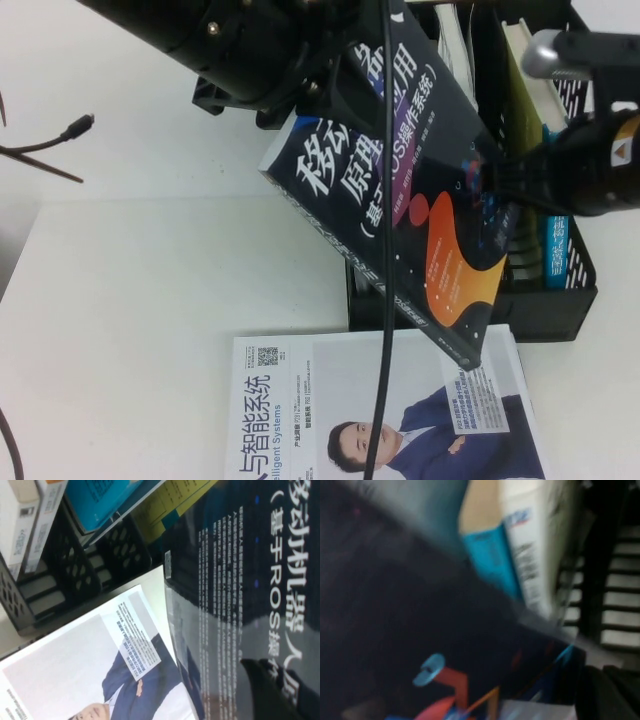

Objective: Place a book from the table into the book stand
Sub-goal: Place the book on the book shelf

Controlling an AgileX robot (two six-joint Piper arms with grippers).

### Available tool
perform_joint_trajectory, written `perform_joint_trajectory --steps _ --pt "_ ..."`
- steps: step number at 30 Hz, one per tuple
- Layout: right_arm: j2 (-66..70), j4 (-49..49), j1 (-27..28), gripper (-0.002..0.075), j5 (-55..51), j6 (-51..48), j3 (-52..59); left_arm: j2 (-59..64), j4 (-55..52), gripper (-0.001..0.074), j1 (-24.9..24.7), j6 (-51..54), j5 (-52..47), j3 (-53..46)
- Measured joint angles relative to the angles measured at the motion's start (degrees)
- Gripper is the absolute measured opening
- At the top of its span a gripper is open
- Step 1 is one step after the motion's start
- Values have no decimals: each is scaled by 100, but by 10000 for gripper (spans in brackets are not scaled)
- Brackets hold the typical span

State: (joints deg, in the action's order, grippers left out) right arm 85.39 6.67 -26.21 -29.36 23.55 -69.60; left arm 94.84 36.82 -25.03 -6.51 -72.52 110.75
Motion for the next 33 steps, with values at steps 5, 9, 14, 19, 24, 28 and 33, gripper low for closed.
perform_joint_trajectory --steps 5,9,14,19,24,28,33 --pt "0 127 408 5 51 171 0 0 12 110 0 -38 0 0" --pt "0 182 697 5 -8 208 0 0 74 110 -13 -117 121 0" --pt "-35 219 842 5 25 213 0 11 52 110 -217 -275 586 0" --pt "-192 524 846 5 61 392 0 127 -361 110 -594 -678 1028 0" --pt "-277 784 846 5 78 559 0 292 -1111 110 -892 -1145 1304 0" --pt "-277 831 846 5 87 692 0 408 -1454 110 -1034 -1467 1589 0" --pt "-277 910 846 5 138 788 0 607 -1478 110 -1169 -1628 1928 0"
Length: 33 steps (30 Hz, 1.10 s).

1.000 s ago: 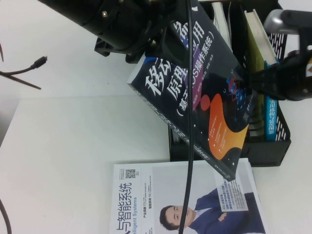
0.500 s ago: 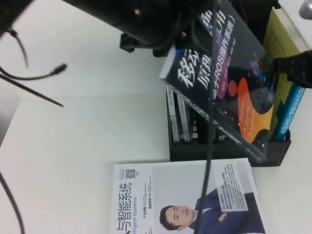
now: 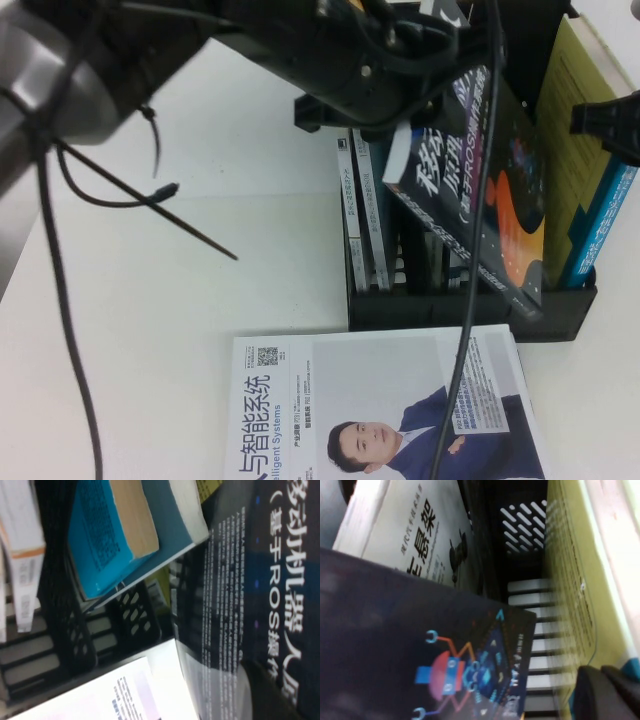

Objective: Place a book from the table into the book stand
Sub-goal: Place the book on the book shelf

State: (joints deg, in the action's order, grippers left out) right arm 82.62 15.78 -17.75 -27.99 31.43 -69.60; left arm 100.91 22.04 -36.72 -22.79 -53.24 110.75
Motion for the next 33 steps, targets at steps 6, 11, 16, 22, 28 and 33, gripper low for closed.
perform_joint_trajectory --steps 6,11,16,22,28,33 --pt "-23 14 0 5 13 175 0 225 -39 110 -103 -95 302 0" --pt "-343 55 0 5 51 286 11 347 -39 110 -125 -122 518 0" --pt "-810 650 0 5 51 754 11 419 -50 110 -137 -131 651 0" --pt "-1521 1831 9 5 -80 1694 11 439 -64 110 -137 -131 796 0" --pt "-2119 2471 9 5 -546 1924 11 441 186 110 -161 -110 1019 0" --pt "-2394 2700 13 5 -846 1947 11 474 186 110 -264 -112 1176 0"
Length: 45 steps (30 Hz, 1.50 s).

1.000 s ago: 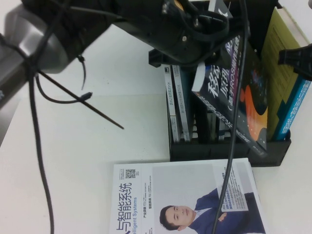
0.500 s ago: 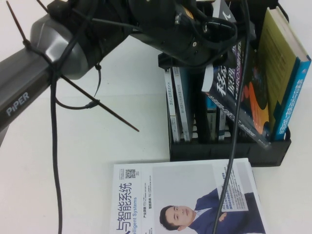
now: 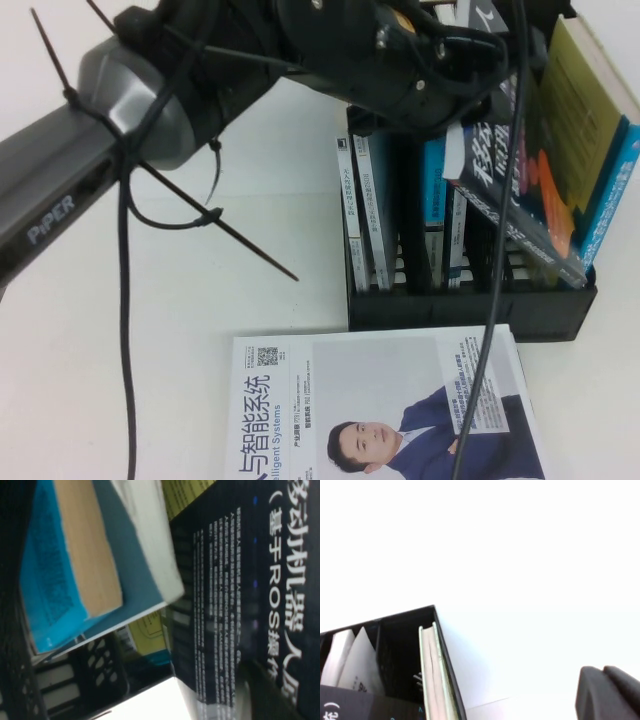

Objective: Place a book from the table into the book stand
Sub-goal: Place the book on the book shelf

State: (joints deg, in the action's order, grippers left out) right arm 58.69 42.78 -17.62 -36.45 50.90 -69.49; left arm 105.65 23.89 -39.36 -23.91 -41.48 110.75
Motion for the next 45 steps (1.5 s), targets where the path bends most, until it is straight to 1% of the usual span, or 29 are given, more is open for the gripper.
perform_joint_trajectory --steps 5,10,15,19,30,37,39,41,43,45 --pt "-173 24 0 5 -217 -14 0 182 -235 110 -144 14 -115 248" --pt "-224 -37 0 5 -381 -237 0 626 -1014 110 -313 -181 -641 1084" --pt "-224 -387 10 5 -492 -602 0 1152 -1343 110 -328 -378 -1032 1936" --pt "-224 -604 10 5 -523 -774 0 1481 -1682 110 -328 -612 -1139 2387" --pt "-224 -1127 10 5 -558 -1082 0 1782 -1874 110 -328 -750 -1190 2571" --pt "-224 -1515 10 5 -673 -1422 0 1900 -1874 113 -328 -411 -1082 2573" --pt "-224 -1699 10 5 -717 -1624 0 1926 -1839 146 -328 -270 -1006 2573" --pt "-224 -1852 10 5 -740 -1794 0 1933 -1767 210 -328 -169 -806 2584" --pt "-224 -1932 10 5 -740 -1871 35 1938 -1643 302 -328 -72 -482 2604" --pt "-224 -1941 10 5 -740 -1982 135 1938 -1520 377 -338 118 -169 2632"
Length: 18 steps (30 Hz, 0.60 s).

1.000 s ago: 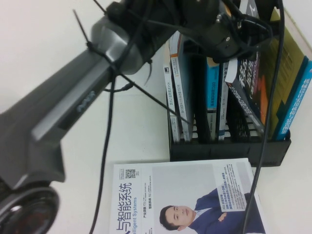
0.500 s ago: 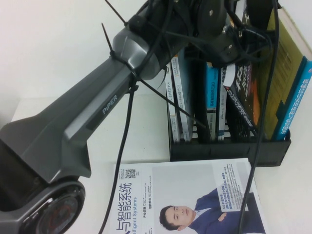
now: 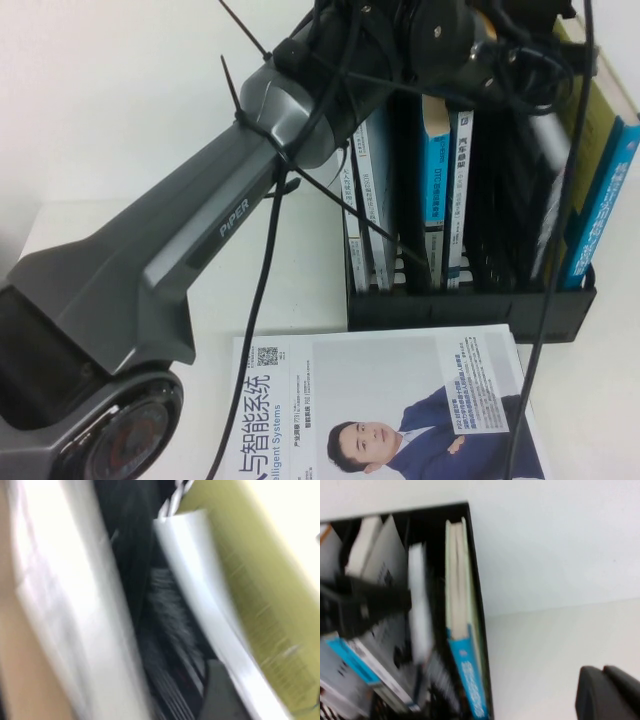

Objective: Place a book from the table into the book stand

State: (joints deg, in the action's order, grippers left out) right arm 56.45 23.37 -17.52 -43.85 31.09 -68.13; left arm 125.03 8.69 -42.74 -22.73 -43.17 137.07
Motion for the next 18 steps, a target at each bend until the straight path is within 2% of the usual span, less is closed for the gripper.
perform_joint_trajectory --steps 4,10,12,16,18 --pt "0 11 0 5 14 -259 242 0 187 448 0 414 382 0" --pt "0 33 0 5 326 -691 747 -42 214 442 12 724 464 0" --pt "0 42 0 5 390 -727 909 -139 80 372 12 838 358 0" --pt "0 56 0 5 429 -731 1031 -521 -685 116 22 939 -18 0" --pt "-24 99 0 5 507 -794 1031 -789 -1192 53 22 939 -253 0"
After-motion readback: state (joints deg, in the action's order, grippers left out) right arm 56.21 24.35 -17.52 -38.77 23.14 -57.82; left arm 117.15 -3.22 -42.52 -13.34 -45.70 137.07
